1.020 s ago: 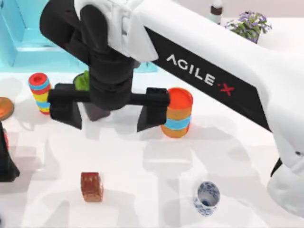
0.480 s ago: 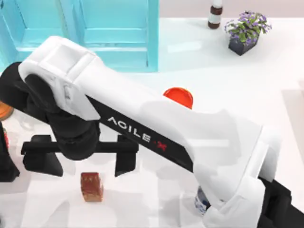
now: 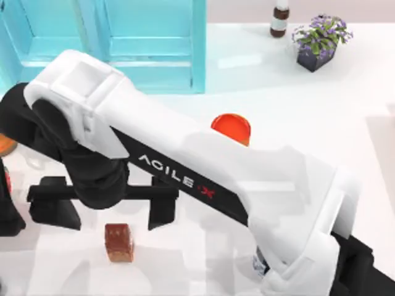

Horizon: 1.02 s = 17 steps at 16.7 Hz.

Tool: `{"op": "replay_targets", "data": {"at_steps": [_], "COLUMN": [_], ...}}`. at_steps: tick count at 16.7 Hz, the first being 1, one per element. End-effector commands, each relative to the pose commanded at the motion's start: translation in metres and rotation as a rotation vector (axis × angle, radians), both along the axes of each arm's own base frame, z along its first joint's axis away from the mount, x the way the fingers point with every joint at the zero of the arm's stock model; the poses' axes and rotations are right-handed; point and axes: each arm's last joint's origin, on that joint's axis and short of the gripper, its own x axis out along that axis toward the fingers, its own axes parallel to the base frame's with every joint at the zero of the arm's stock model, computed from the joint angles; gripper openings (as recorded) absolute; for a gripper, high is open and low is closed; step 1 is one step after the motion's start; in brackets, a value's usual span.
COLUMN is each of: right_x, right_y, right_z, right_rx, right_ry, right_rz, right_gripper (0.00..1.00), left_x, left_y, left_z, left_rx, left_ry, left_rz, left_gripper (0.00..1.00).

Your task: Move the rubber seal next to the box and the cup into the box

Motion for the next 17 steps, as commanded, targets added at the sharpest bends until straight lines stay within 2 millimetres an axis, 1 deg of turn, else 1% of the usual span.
{"op": "replay_targets", "data": {"at_steps": [5,10,12,16,17], "right_x": [0.0,-0.001,-0.001,-0.001,-0.001], "right_y": [0.006,0.001,0.0,0.0,0.0], "right_z": [-0.032,-0.065,-0.071,-0.072,-0.072], "right_rx": [0.001,0.005,0.003,0.002,0.002], "right_ry": [-0.001,-0.003,-0.002,-0.002,-0.002], "right_rz": [0.002,0.001,0.001,0.001,0.001], "right_gripper": [1.0,1.0,1.0,1.0,0.92], "left_x": [0.0,0.0,0.0,0.0,0.0], "left_y": [0.0,0.0,0.0,0.0,0.0], "left_z": [0.0,0.0,0.0,0.0,0.0], "left_rx": [0.0,0.0,0.0,0.0,0.0], "left_ry": [0.0,0.0,0.0,0.0,0.0], "left_rz": [0.0,0.0,0.0,0.0,0.0], "left_gripper": [1.0,1.0,1.0,1.0,1.0]}}
